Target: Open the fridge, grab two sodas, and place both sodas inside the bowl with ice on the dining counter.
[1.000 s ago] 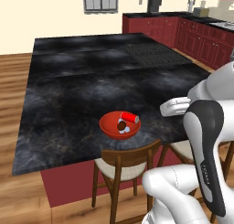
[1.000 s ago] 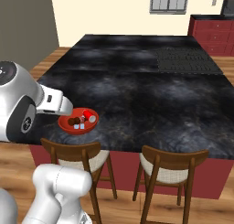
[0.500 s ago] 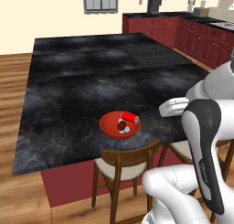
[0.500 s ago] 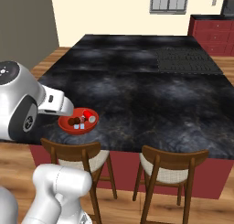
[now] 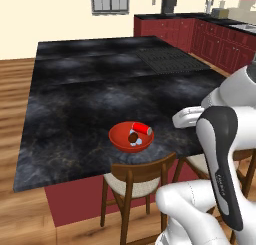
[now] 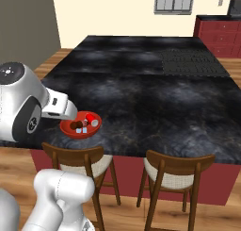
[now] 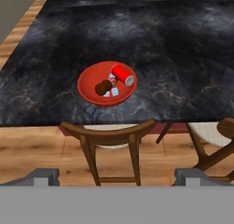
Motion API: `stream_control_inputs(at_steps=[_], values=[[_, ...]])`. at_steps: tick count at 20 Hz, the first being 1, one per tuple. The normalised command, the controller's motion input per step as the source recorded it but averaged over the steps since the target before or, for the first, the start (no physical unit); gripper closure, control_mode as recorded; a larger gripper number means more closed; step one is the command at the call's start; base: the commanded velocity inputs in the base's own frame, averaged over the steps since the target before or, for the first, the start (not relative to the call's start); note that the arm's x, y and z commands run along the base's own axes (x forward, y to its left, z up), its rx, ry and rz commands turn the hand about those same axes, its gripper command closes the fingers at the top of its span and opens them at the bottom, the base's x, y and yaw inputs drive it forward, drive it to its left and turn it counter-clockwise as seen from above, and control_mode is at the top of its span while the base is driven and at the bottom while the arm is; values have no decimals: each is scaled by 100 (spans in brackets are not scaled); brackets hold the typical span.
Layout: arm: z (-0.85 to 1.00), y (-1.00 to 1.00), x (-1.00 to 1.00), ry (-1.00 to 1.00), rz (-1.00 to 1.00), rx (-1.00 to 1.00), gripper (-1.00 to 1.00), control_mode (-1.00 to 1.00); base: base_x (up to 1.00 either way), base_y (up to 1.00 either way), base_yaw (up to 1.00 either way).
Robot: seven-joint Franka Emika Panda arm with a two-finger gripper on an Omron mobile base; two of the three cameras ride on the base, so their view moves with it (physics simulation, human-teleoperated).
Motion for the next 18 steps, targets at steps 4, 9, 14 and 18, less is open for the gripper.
stream_control_inputs(at_steps=[4,9,14,18], values=[[-8,0,8,4,0,0,-100,-100,0,0,0],[-9,0,8,4,0,0,-100,-100,0,0,0],[-11,0,7,4,0,0,-100,-100,0,0,0],[-12,0,6,4,0,0,-100,-100,0,0,0]])
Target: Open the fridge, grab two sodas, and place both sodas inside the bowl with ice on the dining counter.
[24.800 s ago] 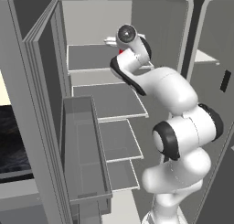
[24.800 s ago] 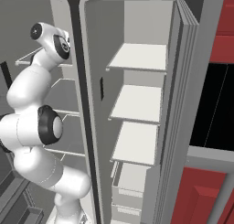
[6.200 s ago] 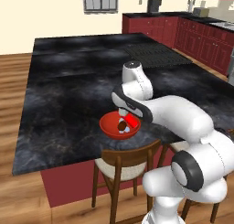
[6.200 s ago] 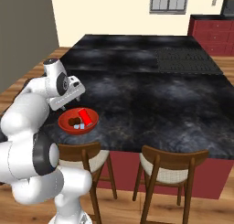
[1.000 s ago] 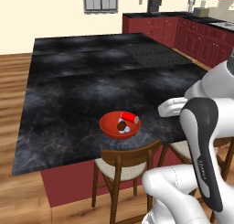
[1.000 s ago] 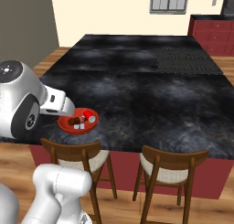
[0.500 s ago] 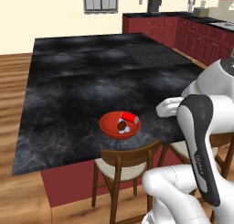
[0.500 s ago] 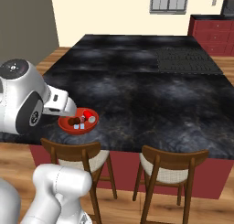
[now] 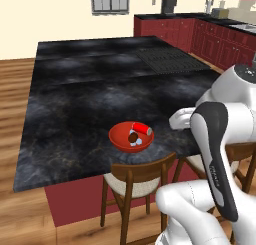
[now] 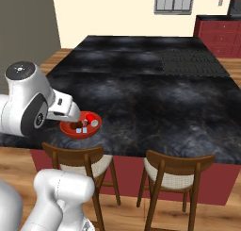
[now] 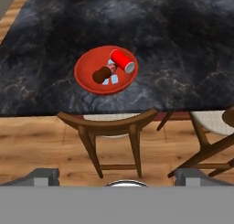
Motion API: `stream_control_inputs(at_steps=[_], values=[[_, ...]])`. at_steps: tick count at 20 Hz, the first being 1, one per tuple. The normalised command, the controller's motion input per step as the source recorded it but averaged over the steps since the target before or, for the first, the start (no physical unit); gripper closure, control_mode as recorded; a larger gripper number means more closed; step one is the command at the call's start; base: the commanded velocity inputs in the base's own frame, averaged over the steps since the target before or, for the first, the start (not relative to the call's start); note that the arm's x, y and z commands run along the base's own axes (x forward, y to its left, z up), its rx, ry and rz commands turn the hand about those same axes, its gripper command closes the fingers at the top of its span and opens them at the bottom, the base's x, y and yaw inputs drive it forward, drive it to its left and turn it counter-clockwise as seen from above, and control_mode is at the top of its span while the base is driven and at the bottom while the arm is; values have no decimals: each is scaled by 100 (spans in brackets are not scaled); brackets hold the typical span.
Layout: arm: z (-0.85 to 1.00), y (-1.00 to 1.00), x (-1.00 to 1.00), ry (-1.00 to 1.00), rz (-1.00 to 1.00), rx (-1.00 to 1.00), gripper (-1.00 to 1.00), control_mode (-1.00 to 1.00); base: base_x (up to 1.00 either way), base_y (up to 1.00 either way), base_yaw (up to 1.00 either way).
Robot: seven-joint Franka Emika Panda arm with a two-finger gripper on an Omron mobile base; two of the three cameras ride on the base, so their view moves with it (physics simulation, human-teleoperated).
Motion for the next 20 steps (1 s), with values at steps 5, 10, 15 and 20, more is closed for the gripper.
stream_control_inputs(at_steps=[5,10,15,20], values=[[-15,0,8,4,0,0,-100,-100,0,0,0],[-15,0,9,4,0,0,-100,-100,0,0,0],[-12,0,9,3,0,0,-100,-100,0,0,0],[-11,0,11,1,0,0,-100,-100,0,0,0]])
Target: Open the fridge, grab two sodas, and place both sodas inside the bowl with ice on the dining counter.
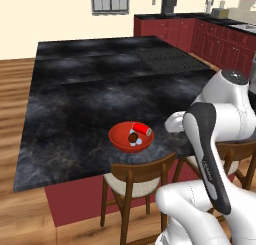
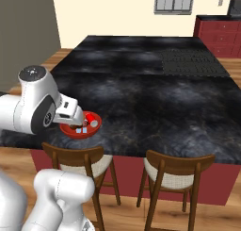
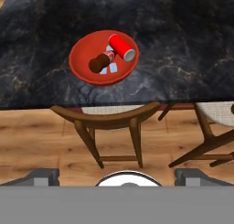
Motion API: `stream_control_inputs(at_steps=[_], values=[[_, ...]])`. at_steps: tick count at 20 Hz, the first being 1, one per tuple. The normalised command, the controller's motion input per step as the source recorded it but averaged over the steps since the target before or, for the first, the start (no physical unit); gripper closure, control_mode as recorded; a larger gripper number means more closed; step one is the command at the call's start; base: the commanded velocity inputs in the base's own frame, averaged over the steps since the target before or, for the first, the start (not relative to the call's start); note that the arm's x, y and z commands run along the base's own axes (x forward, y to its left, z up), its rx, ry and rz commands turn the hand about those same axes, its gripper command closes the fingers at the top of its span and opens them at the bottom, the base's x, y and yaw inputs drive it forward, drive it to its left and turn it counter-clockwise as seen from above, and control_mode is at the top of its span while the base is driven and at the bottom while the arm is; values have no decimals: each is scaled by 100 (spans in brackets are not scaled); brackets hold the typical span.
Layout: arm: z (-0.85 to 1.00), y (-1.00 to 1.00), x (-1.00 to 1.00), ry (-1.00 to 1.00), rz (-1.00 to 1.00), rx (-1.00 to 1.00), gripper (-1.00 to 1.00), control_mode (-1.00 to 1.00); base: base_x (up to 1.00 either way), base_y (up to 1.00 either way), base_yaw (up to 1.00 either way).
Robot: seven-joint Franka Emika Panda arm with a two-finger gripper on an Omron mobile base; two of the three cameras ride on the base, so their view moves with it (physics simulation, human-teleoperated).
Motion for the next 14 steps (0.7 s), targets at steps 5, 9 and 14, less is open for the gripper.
stream_control_inputs(at_steps=[5,9,14], values=[[-12,0,13,0,0,0,-100,-100,0,0,0],[-14,0,21,0,0,0,-100,-100,0,0,0],[-12,0,23,0,0,0,-100,-100,0,0,0]])
